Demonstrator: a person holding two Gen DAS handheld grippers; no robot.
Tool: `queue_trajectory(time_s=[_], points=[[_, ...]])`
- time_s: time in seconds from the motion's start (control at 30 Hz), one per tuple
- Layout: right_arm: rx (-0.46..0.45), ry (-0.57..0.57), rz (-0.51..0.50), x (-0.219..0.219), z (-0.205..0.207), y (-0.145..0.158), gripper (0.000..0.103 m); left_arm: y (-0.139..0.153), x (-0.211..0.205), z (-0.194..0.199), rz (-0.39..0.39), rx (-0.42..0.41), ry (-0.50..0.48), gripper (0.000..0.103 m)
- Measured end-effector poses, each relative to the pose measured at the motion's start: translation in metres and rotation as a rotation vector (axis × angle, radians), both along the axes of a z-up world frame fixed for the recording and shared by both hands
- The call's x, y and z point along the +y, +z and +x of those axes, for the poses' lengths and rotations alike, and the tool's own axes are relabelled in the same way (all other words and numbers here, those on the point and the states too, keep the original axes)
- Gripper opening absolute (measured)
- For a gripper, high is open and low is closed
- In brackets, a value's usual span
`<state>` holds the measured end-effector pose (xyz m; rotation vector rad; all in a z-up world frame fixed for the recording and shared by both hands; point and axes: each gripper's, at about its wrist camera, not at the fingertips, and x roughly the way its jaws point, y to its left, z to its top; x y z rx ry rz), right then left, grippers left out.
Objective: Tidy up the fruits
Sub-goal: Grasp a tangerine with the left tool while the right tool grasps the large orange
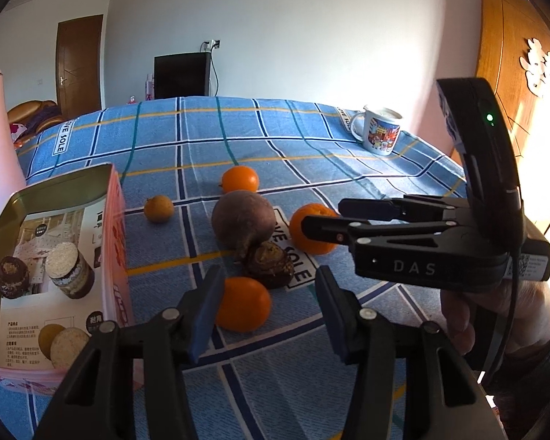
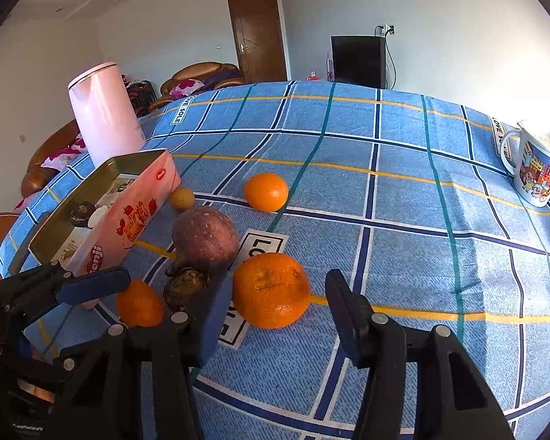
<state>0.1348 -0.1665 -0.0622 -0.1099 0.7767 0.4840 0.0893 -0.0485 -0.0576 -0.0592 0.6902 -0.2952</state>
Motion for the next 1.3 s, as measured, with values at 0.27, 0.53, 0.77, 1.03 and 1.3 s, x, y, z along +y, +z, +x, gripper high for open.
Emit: queue_trajectory(time_s=[0.27,0.53,0.77,1.03,1.3], points=[[0.003,0.009,-0.011,0.002,0.001,-0.002,0.054,-0.005,0.012,0.007,0.045,0.027,0.067,0.054],[0.019,0.048,-0.012,0.006,0.001,-0.003,0.049,-0.010,-0.009,0.017,0.100,0.081,0.018,0.052],[0.039,0.061,0.002,0.005,0.003,-0.005,0.048,-0.012,-0.011,0.023,0.083,0.110,0.003,0.041],[0.002,0.056,0.018,0.002,-0.002,0.000,0.047,-0.005,-0.006,0.014,0.070,0.048,0.022,0.041],[-0.103,0.061,0.049,-0.003,-0.018,0.013,0.047,0.004,-0.002,0.003,0.063,-0.041,0.053,0.041]])
